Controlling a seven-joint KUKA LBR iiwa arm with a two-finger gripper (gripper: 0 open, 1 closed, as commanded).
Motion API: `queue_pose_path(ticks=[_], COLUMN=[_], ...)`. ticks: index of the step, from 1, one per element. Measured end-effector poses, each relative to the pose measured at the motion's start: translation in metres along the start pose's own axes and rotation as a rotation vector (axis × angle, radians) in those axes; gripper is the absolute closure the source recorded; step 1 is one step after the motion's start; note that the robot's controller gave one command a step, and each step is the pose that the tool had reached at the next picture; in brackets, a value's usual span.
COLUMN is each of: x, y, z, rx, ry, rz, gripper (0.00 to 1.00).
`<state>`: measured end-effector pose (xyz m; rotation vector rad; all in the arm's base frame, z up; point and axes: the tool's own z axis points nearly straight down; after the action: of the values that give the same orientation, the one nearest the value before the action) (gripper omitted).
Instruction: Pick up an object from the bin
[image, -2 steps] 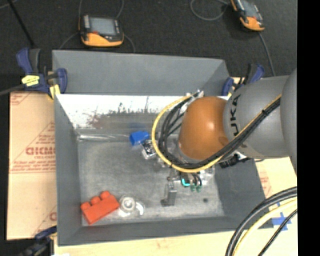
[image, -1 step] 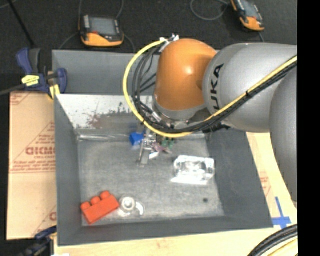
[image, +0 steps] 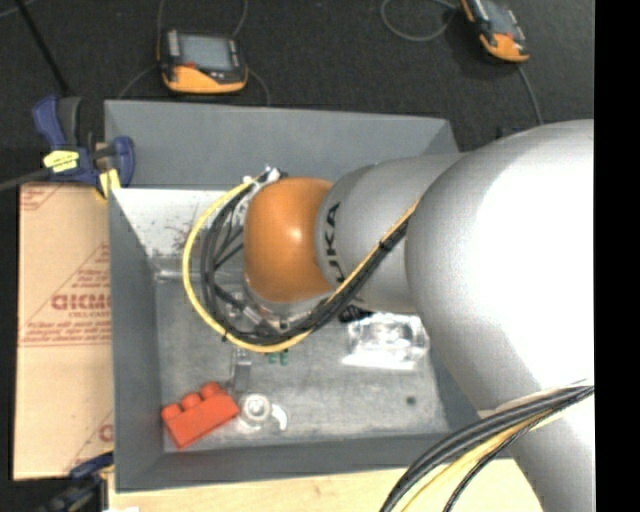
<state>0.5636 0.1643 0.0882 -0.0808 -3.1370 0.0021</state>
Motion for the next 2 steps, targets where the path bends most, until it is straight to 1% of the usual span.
queue_pose_path(ticks=[1,2], x=[0.063,0.047], y=[0.036,-0.094], z=[0.017,0.007], rx=[-0.004,0.003], ry=[-0.004,-0.004], rz=[0.026,-0.024], gripper=[0.00,0.00])
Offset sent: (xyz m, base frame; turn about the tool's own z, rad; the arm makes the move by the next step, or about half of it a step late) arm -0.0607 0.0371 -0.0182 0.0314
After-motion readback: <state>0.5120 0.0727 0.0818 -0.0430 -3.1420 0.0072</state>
